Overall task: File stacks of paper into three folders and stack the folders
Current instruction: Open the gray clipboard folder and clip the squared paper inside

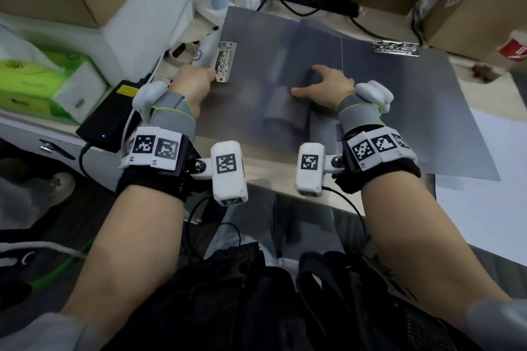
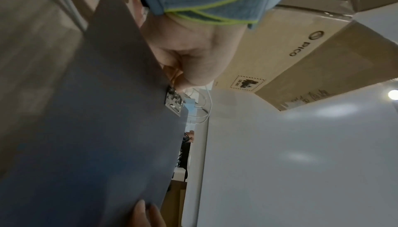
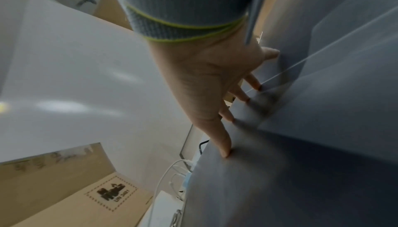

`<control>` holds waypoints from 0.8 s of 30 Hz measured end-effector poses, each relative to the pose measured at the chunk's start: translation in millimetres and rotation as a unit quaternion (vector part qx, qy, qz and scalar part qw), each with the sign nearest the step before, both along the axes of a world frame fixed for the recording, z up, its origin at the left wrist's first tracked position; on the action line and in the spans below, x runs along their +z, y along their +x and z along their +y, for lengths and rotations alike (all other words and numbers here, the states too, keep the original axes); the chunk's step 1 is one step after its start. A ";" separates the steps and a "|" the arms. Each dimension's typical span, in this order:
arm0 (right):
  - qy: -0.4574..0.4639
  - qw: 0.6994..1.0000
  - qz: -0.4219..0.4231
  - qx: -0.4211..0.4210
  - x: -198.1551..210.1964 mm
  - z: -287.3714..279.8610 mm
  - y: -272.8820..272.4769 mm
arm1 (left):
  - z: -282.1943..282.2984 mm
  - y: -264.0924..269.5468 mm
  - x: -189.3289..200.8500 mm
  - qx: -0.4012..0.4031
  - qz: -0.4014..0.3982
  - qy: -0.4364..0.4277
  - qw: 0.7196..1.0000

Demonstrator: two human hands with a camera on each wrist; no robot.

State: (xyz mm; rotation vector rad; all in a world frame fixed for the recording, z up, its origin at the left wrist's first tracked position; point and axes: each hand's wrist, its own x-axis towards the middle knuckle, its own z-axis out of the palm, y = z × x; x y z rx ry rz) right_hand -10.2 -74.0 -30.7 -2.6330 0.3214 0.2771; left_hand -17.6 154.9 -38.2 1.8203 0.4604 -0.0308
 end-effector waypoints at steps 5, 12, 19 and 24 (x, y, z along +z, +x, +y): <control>0.004 1.000 0.005 -0.005 -15.4 -1.6 -2.4 | -1.3 1.9 -17.8 0.045 0.041 -0.048 0.997; 0.039 0.999 0.013 -0.010 -30.4 -3.5 -4.5 | 3.7 8.8 -29.1 0.041 0.034 -0.114 0.992; 0.061 0.998 0.012 -0.017 -30.3 -3.2 -6.0 | 10.1 12.3 -10.3 0.012 0.063 -0.100 0.993; 0.070 0.997 0.013 -0.021 -30.1 -2.3 -6.8 | 2.7 20.0 -9.6 0.058 -0.093 -0.050 0.993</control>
